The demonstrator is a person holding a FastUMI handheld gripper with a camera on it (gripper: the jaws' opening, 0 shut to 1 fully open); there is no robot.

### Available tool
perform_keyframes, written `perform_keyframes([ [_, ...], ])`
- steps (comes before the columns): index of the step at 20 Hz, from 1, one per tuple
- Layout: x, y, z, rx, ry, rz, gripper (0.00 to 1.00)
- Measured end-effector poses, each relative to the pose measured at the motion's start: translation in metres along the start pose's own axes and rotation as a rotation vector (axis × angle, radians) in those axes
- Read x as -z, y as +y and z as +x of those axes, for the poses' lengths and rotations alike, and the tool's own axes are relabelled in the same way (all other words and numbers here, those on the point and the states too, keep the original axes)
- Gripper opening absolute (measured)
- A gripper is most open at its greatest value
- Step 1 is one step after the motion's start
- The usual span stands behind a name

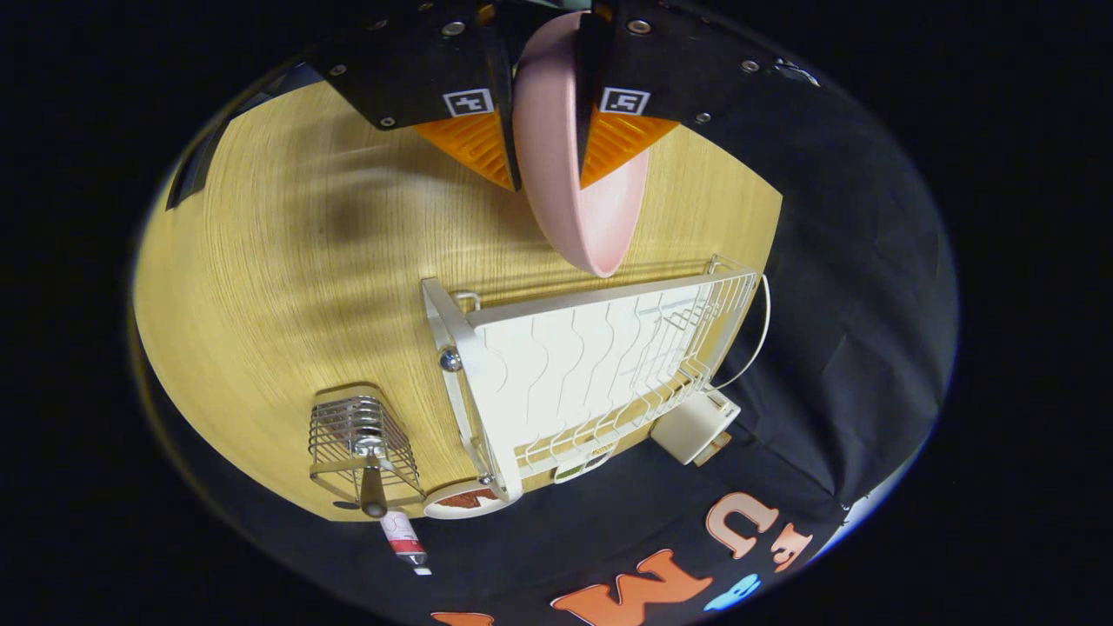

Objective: Take the plate from the dish rack, then take the spoon from the basket and place it into the plate.

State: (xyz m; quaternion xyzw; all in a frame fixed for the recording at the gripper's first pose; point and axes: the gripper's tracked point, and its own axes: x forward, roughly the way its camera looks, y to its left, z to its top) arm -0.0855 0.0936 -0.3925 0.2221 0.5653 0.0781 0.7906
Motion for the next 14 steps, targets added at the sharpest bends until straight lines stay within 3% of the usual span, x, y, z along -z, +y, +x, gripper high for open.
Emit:
perform_keyframes([
  [8,-0.008,-0.009,0.012,0.023,-0.034,-0.079,0.41],
  [14,-0.004,-0.016,0.026,0.065,-0.024,-0.091,0.57],
])
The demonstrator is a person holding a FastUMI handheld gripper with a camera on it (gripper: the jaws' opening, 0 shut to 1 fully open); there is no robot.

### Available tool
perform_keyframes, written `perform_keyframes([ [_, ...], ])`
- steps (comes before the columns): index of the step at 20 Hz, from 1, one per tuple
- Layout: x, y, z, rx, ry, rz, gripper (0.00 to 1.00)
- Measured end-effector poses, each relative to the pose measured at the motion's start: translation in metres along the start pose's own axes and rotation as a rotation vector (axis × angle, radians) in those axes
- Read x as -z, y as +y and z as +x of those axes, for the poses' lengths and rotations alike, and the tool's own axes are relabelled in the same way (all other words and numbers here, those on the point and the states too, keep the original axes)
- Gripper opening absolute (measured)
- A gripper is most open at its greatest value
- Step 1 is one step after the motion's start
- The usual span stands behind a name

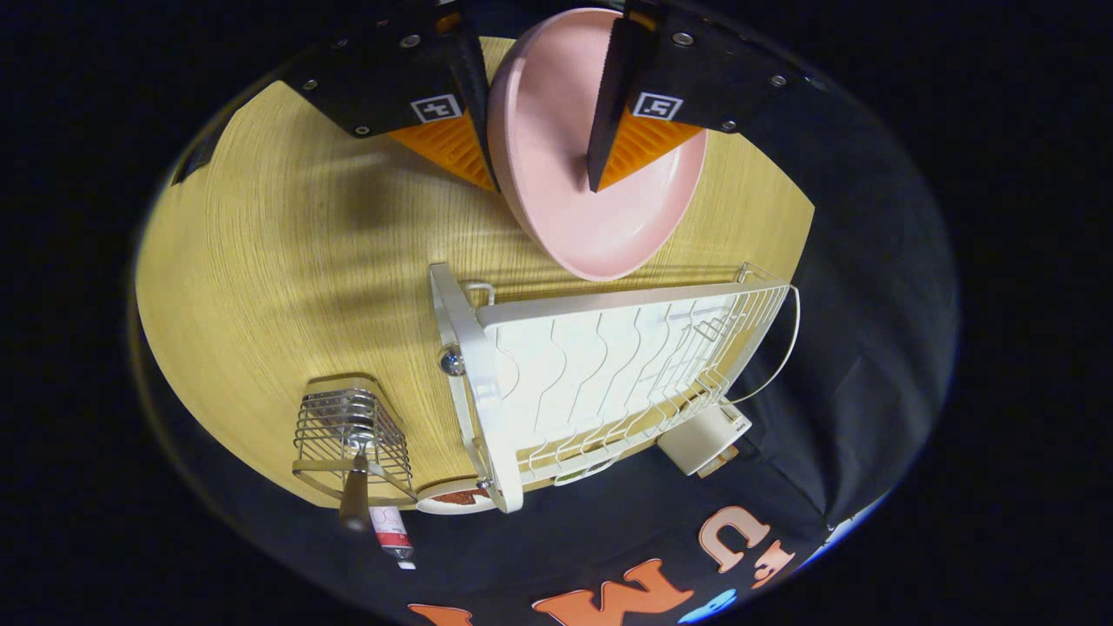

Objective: Take the plate from the dish rack, then take the spoon from the basket and place it into the plate.

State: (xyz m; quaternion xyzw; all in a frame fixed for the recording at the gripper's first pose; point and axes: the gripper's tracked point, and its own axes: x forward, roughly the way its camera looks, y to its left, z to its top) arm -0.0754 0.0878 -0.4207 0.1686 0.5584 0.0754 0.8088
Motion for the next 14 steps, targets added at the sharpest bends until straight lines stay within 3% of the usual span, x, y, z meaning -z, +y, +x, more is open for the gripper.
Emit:
perform_keyframes([
  [4,-0.01,-0.022,0.004,0.11,-0.053,-0.08,0.61],
  [8,-0.022,-0.023,-0.007,0.091,-0.121,-0.068,0.66],
  [14,-0.087,-0.06,-0.048,0.199,-0.41,-0.103,0.77],
])
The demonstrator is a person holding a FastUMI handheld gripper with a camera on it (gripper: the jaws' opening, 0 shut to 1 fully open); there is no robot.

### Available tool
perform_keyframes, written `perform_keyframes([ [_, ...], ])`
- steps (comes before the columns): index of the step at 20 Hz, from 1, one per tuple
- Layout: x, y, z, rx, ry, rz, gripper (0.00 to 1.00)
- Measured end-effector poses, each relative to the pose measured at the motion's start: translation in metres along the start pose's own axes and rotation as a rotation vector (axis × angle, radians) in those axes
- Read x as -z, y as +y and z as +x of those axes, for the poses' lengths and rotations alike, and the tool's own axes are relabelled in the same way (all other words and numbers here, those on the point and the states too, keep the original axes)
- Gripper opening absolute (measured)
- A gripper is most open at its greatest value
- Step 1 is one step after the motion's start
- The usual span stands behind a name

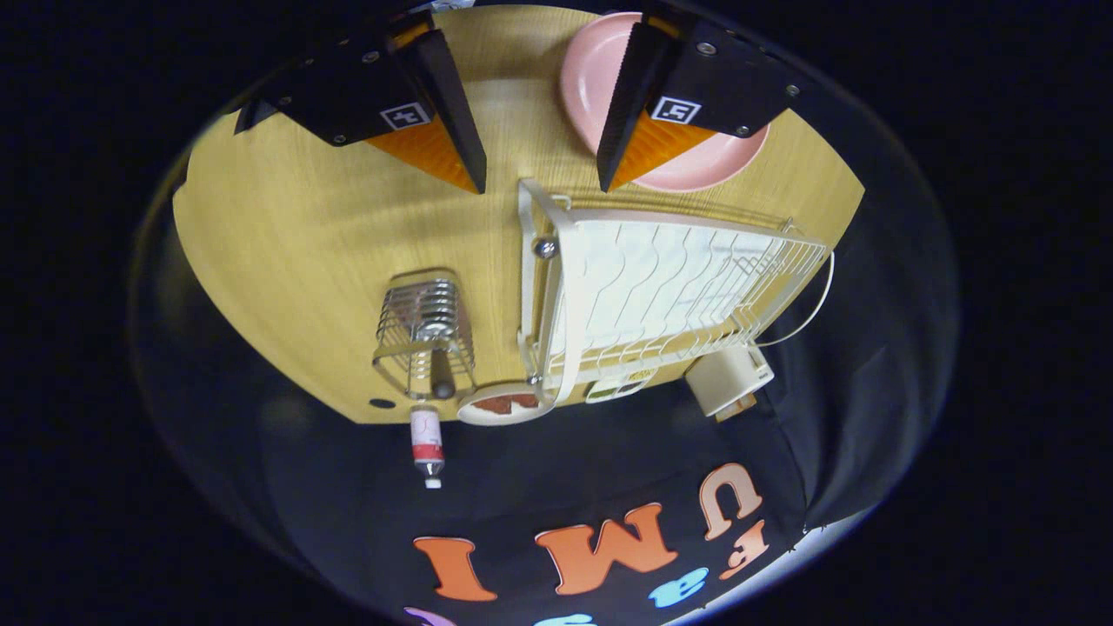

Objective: Take the plate from the dish rack, then take the spoon from the basket and place it into the plate.

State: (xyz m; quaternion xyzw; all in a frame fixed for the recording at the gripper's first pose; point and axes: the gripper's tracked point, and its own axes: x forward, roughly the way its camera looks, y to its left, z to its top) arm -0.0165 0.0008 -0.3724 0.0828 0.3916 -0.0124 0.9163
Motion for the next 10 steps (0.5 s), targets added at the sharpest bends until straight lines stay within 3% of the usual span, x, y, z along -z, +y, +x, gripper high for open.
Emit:
perform_keyframes([
  [4,-0.05,-0.033,-0.004,0.102,-0.19,-0.051,0.79],
  [10,-0.074,-0.045,0.027,0.155,-0.237,-0.063,0.76],
])
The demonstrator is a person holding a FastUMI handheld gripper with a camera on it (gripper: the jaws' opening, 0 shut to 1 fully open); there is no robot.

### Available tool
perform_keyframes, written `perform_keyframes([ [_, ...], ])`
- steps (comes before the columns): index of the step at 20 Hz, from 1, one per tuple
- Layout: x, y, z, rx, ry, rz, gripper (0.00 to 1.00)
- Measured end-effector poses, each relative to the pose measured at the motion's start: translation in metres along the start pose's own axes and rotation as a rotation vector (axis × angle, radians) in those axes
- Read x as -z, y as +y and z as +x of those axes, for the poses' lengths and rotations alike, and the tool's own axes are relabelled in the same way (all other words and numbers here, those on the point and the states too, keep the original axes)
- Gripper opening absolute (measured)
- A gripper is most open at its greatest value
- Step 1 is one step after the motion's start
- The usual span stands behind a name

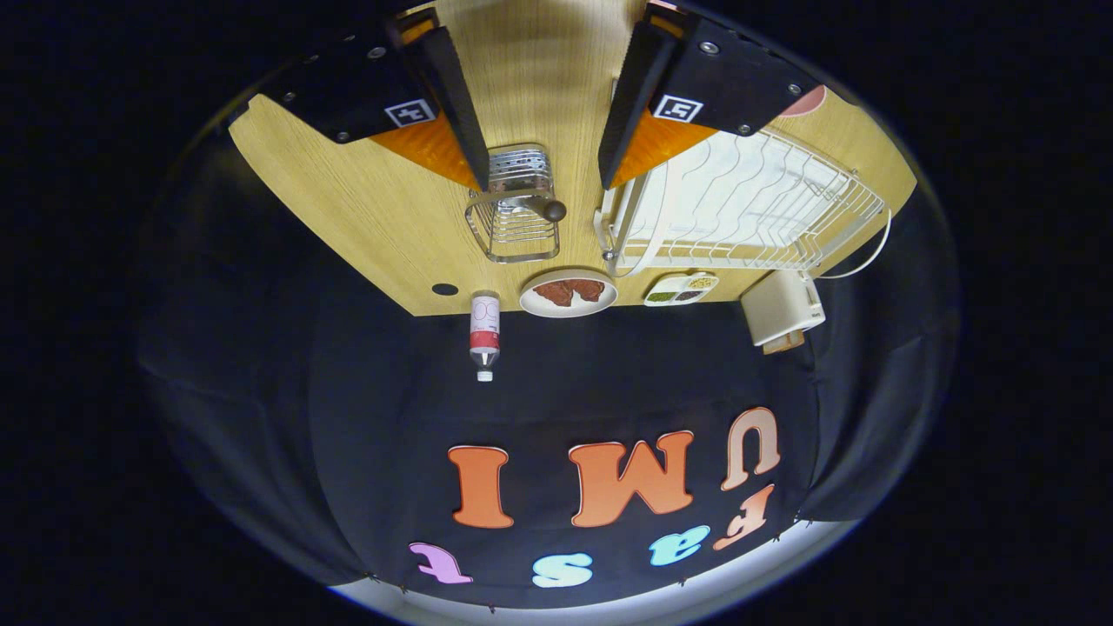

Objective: Take the plate from the dish rack, then take the spoon from the basket and place it into the plate.

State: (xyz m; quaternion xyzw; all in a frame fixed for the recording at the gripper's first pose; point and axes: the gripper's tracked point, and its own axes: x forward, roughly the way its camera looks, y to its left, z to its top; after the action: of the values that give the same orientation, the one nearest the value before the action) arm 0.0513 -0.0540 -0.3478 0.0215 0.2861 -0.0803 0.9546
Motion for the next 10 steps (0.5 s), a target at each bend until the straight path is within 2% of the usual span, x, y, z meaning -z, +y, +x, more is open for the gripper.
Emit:
perform_keyframes([
  [4,-0.008,-0.006,0.019,0.031,-0.035,-0.015,0.6],
  [7,-0.004,-0.005,0.026,0.029,-0.017,-0.005,0.43],
  [10,-0.008,-0.003,0.033,0.03,-0.028,0.0,0.35],
])
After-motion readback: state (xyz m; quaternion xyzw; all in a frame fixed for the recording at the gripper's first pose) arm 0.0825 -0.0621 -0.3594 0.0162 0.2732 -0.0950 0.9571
